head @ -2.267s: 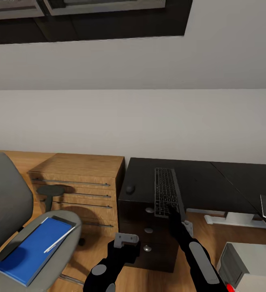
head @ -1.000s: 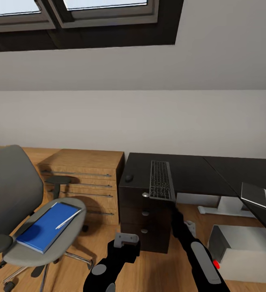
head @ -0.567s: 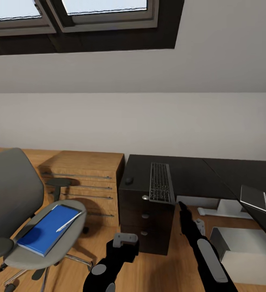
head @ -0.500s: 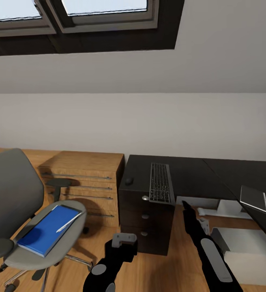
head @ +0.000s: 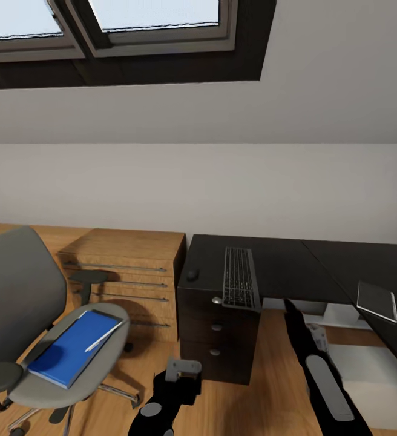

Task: In the bedroom, organize the workspace by keeping the computer under the desk, ensuring the monitor is on the desk, placing the keyboard on the desk next to the monitor, placing the mouse on the desk next to the keyboard, moving the folder from the swivel chair onto the desk next to the mouse, stacking the notebook on top of the folder with the pen on top of the notebook, and positioning the swivel chair next to the desk.

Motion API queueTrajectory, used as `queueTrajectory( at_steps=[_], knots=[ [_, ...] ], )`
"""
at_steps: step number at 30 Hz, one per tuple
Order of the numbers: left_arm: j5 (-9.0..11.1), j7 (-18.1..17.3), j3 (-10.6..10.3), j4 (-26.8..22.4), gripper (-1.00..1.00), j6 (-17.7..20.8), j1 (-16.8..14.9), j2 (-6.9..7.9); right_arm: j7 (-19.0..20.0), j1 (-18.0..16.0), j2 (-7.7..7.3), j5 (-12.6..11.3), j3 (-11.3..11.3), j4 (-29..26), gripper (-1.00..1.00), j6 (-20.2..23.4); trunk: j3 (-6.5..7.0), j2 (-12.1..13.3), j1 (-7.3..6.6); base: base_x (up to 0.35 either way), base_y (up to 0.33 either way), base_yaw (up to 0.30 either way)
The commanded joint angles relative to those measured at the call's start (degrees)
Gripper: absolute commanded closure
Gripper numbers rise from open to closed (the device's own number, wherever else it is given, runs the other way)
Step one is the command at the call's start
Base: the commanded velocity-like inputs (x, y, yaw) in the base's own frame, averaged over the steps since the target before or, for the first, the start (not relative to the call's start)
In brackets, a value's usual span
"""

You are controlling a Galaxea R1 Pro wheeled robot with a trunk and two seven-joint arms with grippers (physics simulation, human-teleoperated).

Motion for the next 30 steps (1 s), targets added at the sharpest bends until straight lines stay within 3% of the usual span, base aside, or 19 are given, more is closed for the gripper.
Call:
queueTrajectory(
  at_steps=[1, 6, 7, 10, 12, 13, 14, 18, 27, 30],
  knots=[
    [0.6, 0.6, 0.0, 0.7, -1.00, 0.1, 0.0, -0.10, -0.3, 0.0, -0.03, -0.2, 0.0, -0.1, -1.00, -0.3, 0.12, 0.4, -0.23, 0.000, 0.000, 0.000],
    [0.6, 0.5, 0.6, 5.5, -1.00, 0.0, 0.0, -0.66, -2.0, 0.0, -0.65, 2.7, 0.1, -0.3, -1.00, -0.4, 1.02, 2.4, -1.33, 0.000, 0.000, 0.000],
    [0.7, 0.4, 0.9, 10.1, -1.00, -0.1, -0.2, -0.82, -7.4, -0.1, -2.23, 8.1, 0.7, -2.2, -1.00, 1.1, 1.20, 2.8, -1.55, 0.000, 0.000, 0.000],
    [0.8, 0.2, 1.4, 13.0, -1.00, -0.2, -0.7, -0.89, -12.2, -0.1, -2.91, 12.0, 1.2, -5.3, -1.00, 4.5, 1.74, 4.0, -2.21, 0.000, 0.000, 0.000],
    [0.8, 0.1, 2.8, 15.8, -1.00, -0.4, -1.7, -1.11, -17.9, -0.1, -3.25, 15.4, 1.6, -9.0, -1.00, 10.2, 2.10, 4.8, -2.65, 0.000, 0.000, 0.000],
    [1.0, 0.0, 3.9, 17.6, -1.00, -0.4, -2.3, -1.25, -23.7, -0.1, -3.45, 17.9, 1.7, -12.5, -1.00, 17.0, 2.28, 5.2, -2.87, 0.000, 0.000, 0.000],
    [1.1, 0.0, 5.3, 20.4, -1.00, -0.7, -2.9, -1.40, -27.0, -0.1, -3.54, 19.0, 1.7, -14.6, -1.00, 21.2, 2.46, 5.6, -3.09, 0.000, 0.000, 0.000],
    [1.3, 0.0, 6.5, 25.3, -1.00, -3.9, -3.3, -1.43, -31.5, -0.1, -3.61, 20.2, 1.5, -17.6, -1.00, 26.1, 3.17, 7.2, -3.96, 0.000, 0.000, 0.000],
    [1.6, 0.0, 7.3, 33.7, -1.00, -16.0, -3.5, -1.33, -33.5, -0.1, -3.58, 20.7, 2.0, -19.3, -1.00, 25.0, 4.79, 10.8, -5.94, 0.000, 0.000, 0.000],
    [1.6, 0.0, 7.3, 38.1, -1.00, -22.1, -3.5, -1.16, -33.5, -0.1, -3.73, 20.8, 3.0, -19.3, -1.00, 24.8, 5.33, 12.0, -6.60, 0.000, 0.000, 0.000]
  ],
)
